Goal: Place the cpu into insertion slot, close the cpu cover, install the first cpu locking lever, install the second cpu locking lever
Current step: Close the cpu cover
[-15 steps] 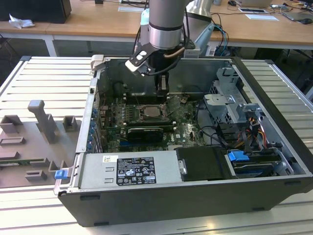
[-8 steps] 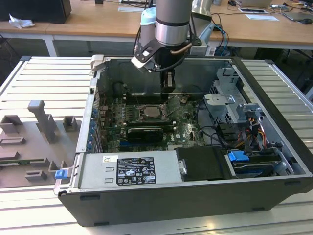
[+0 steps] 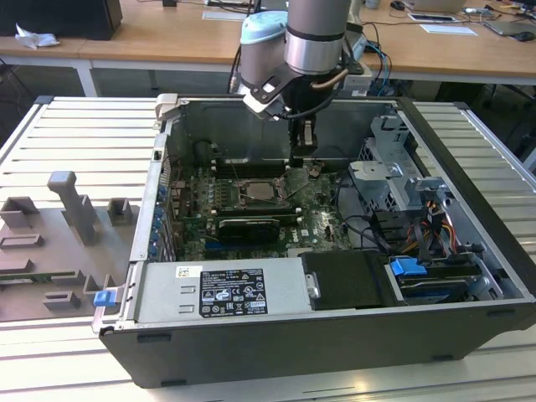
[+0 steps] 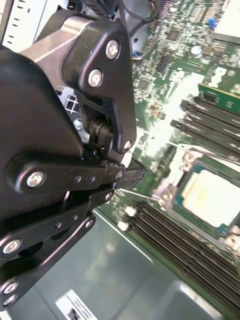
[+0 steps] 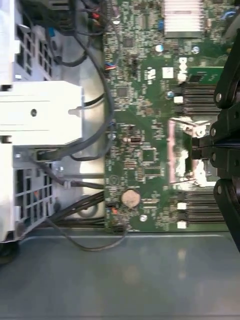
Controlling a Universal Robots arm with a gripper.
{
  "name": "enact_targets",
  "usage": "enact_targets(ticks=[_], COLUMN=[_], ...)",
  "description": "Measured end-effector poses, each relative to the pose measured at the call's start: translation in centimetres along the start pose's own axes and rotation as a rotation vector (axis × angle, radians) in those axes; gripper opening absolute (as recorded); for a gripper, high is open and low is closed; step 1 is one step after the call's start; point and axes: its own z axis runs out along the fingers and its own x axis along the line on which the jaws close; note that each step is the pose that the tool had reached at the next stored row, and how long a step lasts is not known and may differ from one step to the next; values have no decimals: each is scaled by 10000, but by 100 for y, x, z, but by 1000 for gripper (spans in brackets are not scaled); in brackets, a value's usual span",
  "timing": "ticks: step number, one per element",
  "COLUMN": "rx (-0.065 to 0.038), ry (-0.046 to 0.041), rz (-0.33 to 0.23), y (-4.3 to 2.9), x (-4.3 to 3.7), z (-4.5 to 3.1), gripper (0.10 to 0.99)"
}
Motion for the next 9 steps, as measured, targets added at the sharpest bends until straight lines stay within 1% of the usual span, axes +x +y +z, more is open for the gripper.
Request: enact_targets(ticks=[4,5,6,8,9], rx=[27,32,36,56,59], ry=[-1,-2,-5,-9,-11], rz=[-2,0,-2,-2,-1], y=[120,168,195,304,329], x=[3,5,6,10,12], z=[2,3,3,5,6], gripper=[106,106,106,106,106])
